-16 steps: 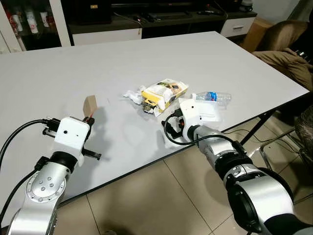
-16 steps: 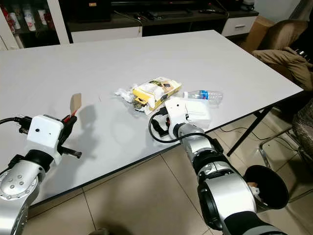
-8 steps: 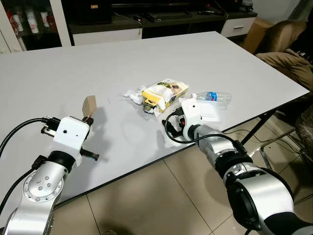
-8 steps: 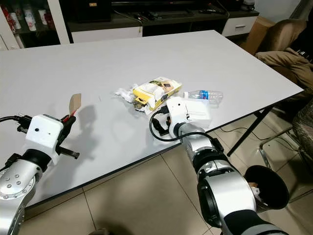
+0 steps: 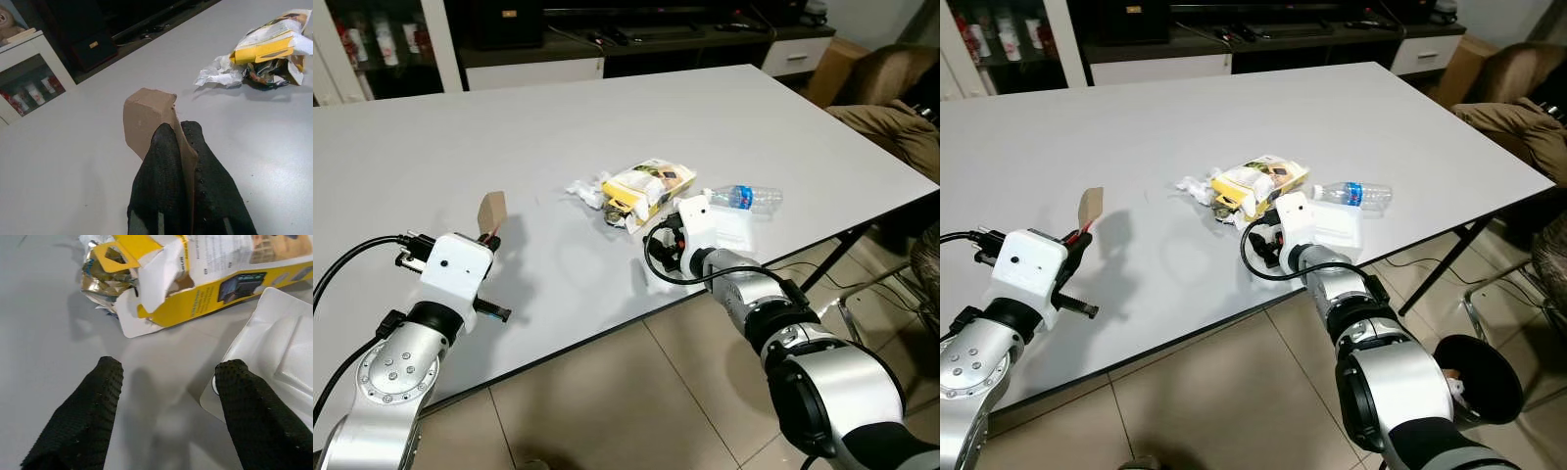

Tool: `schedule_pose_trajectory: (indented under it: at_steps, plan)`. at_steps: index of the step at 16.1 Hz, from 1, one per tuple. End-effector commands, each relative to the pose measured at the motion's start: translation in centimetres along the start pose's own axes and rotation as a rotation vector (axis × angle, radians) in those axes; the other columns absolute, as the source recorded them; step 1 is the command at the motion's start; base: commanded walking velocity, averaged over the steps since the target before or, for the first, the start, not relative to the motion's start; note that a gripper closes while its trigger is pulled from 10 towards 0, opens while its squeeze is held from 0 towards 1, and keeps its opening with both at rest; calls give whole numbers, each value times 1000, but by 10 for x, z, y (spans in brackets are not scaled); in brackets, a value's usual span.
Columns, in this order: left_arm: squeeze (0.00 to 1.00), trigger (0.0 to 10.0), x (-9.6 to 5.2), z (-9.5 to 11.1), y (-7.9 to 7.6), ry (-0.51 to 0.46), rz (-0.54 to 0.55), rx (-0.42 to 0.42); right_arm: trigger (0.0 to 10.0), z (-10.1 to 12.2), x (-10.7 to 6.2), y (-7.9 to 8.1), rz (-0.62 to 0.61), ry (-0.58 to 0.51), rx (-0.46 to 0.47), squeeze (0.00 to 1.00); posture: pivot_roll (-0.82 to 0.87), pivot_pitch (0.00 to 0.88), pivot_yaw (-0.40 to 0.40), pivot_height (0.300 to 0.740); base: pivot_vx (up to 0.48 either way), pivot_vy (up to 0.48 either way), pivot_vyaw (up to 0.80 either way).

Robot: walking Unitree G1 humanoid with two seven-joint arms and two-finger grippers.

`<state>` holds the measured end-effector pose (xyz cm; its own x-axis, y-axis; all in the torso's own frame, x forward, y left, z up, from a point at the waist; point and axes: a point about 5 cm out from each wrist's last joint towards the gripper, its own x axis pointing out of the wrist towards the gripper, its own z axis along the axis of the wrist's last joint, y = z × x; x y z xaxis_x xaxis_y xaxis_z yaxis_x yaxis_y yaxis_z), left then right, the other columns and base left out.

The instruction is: Picking trash to rubbish bin

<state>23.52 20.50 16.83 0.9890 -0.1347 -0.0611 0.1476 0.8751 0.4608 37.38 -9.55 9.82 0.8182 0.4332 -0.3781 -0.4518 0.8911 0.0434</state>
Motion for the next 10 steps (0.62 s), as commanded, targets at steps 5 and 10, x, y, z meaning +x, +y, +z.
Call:
schedule_pose_trajectory:
  at_steps: [5, 10]
  plan:
    - [0, 10000, 4, 3, -6, -17, -30, 18, 0, -11, -9, -19, 6, 132, -77, 0, 122, 5, -120, 740, 0, 0, 0]
    - [0, 10000, 9, 5, -5, -26, -42, 25, 0, 2, -18, -35, 60, 152, -125, 0, 114, 0, -104, 740, 0, 0, 0]
